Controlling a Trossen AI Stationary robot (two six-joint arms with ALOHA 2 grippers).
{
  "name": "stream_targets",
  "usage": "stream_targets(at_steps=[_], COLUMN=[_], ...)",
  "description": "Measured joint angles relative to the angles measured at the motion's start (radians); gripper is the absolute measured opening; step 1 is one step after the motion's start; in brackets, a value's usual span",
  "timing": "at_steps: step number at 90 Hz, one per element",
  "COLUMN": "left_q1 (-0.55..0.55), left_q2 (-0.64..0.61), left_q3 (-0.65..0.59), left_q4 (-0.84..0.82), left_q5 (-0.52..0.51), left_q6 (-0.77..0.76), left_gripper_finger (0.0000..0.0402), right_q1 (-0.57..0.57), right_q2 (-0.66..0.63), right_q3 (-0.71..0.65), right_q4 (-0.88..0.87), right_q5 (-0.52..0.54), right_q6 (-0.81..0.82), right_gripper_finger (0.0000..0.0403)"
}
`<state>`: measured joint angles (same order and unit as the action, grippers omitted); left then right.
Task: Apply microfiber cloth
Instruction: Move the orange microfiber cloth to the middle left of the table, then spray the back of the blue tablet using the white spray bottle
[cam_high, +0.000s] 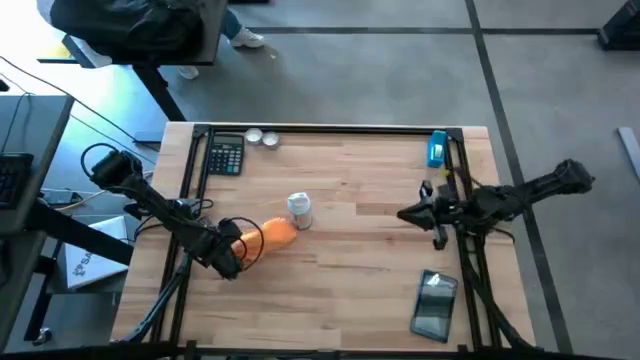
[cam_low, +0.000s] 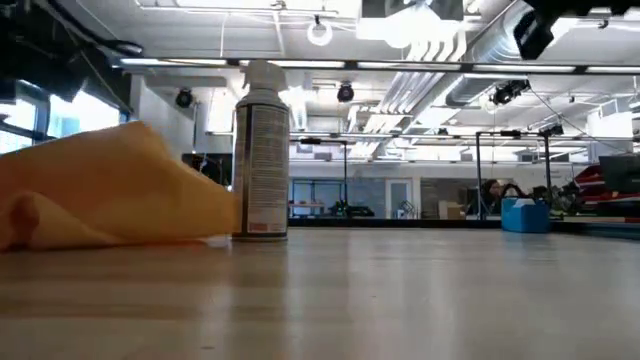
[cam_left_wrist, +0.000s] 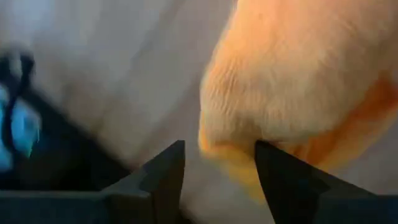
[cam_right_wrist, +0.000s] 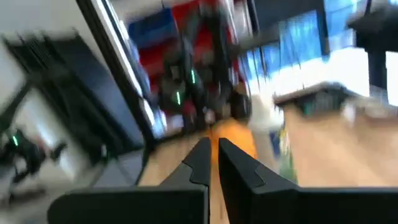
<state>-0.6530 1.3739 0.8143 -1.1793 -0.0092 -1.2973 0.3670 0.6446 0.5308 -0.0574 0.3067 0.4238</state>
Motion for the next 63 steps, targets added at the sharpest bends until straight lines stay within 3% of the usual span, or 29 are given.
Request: stream_targets(at_steps=[11,26,45,63], left_q1=[-0.025,-0.062,-0.114,-0.143], left_q2=[0.0,0.0,0.0,0.0], left_q3=[0.048,0.141,0.254,0.275], left_q4=[-0.009,-0.031,0.052,0.389], left_q5=[0.086,0.035,-0.21,-0.513], left_q6=[0.017,0.051,0.136,0.445], left_gripper_finger=[0.0177,0.0176,0.0176,0.0176], right_q1=[0.046,0.131,0.252,0.351], right_q2=[0.144,0.347,0.582,0.73], right_q3=[0.232,0.475,0.633,0.618], right_q4=[-0.372,-0.7,-0.938,-1.075], right_q5=[0.004,-0.025,-0.115,-0.28], right_q6=[0.172,0.362,0.535,0.647], right_gripper_finger=[0.0,0.0,0.0,0.0])
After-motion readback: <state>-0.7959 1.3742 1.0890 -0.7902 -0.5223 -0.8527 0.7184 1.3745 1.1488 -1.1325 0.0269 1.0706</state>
